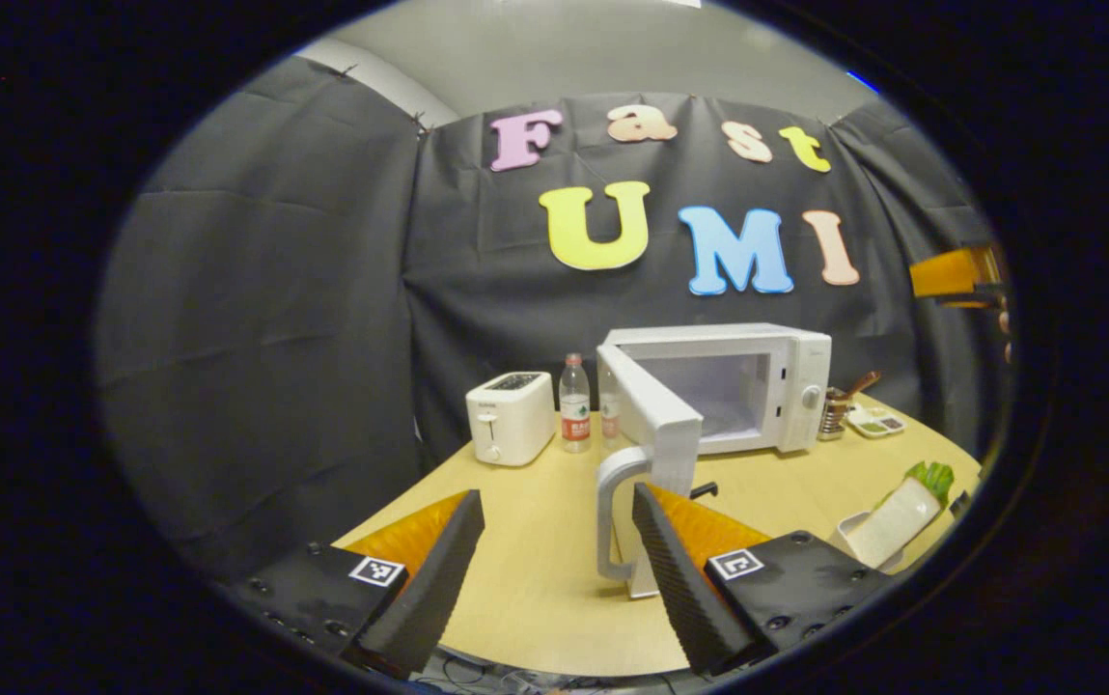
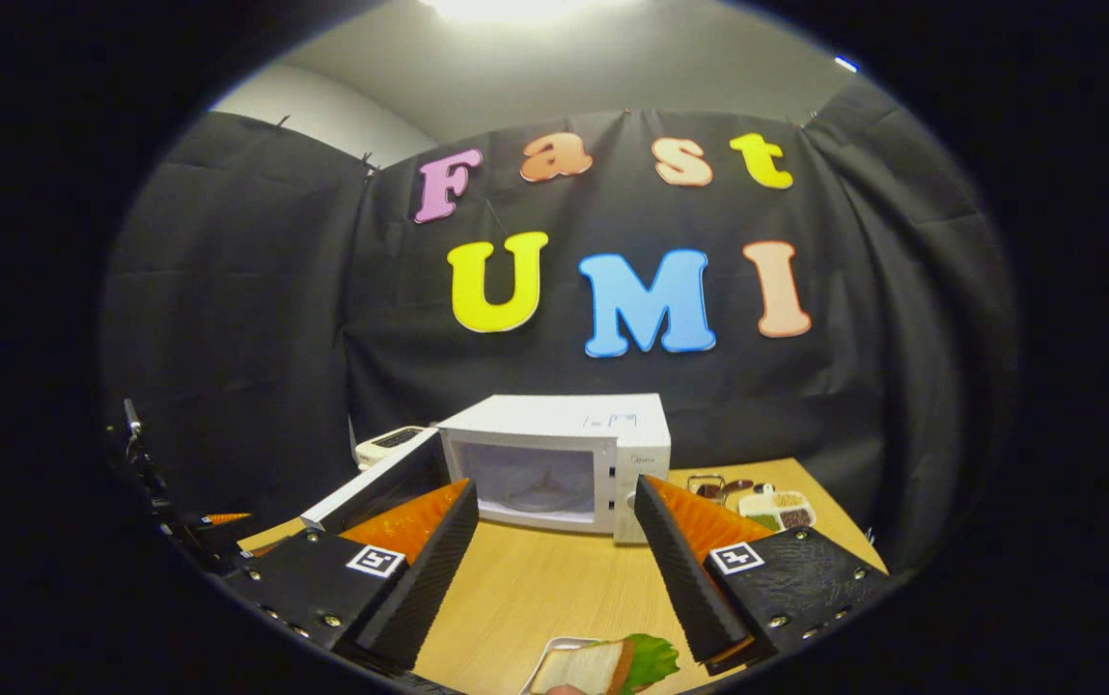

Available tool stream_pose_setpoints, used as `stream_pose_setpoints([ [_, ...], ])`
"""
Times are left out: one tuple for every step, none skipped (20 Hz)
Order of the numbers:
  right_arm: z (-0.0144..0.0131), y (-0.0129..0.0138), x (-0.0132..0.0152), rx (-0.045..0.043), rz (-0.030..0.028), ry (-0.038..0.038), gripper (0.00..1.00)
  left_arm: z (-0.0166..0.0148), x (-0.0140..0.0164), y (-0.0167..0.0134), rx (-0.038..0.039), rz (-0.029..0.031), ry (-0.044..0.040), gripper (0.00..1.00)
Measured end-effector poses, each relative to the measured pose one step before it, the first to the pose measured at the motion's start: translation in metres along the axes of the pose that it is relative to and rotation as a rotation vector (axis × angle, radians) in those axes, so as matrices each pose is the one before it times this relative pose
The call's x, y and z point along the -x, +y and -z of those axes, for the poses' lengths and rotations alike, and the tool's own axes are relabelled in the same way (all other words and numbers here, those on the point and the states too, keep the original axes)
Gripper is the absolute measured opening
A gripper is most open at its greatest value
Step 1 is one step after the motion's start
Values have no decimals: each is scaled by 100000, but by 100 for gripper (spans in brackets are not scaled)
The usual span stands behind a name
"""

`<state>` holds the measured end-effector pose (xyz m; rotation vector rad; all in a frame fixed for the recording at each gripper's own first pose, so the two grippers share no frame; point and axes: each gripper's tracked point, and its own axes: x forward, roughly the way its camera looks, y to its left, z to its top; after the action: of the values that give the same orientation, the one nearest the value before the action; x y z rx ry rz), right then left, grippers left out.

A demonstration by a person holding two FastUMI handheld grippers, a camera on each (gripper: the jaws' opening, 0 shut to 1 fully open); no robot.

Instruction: Open the microwave oven with the left hand, put the food in, and close the microwave oven.

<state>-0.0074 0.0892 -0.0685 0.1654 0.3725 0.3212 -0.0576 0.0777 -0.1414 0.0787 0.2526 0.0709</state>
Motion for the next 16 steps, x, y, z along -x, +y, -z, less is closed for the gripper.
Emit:
stream_pose_setpoints([
  [1041, -993, 15, -3742, -683, 4609, 99, -1255, 937, -473, 300, -1766, -2005, 99],
  [1051, -1009, -27, -3305, -921, 4488, 99, -1331, 731, -575, 440, -1469, -2259, 100],
  [1084, -917, -146, -3029, -1016, 5000, 100, -1236, 685, -702, 372, -1120, -2469, 100],
  [1233, -940, -240, -3162, -1336, 5213, 100, -1374, 658, -629, 363, -1276, -2372, 100],
  [1144, -751, -312, -3080, -1585, 5666, 100, -1325, 697, -652, 511, -937, -2320, 98],
  [1489, -775, -144, -2271, -1269, 6172, 100, -1230, 643, -676, 594, -915, -2111, 96],
  [1048, -938, -225, -2092, -685, 5179, 100, -1030, 628, -624, 427, -743, -2249, 97],
  [1149, -827, -215, -1756, -826, 5119, 100, -968, 569, -589, 34, -769, -1716, 98],
  [1300, -546, -332, -1875, -1085, 5739, 100, -441, 470, -528, -378, -937, -1027, 99],
  [1243, -577, -370, -1776, -950, 5505, 100, -396, 446, -475, -320, -977, -591, 99],
  [1143, -519, -407, -1744, -1200, 5060, 100, -170, 326, -420, -137, -796, -544, 99],
  [1014, -486, -273, -1775, -882, 4550, 100, -121, 412, -264, -324, -1115, -155, 100],
  [871, -306, -364, -1982, -1062, 4273, 97, 9, 342, -179, -452, -1317, 72, 99],
  [923, -278, -291, -1986, -1219, 3785, 97, -156, 378, -127, -310, -1068, -97, 100],
  [882, -326, -304, -1913, -779, 3483, 97, 88, 404, -167, -141, -986, 84, 100],
  [939, -127, -333, -2032, -1114, 3227, 97, -24, 357, -71, -180, -976, 233, 100],
])
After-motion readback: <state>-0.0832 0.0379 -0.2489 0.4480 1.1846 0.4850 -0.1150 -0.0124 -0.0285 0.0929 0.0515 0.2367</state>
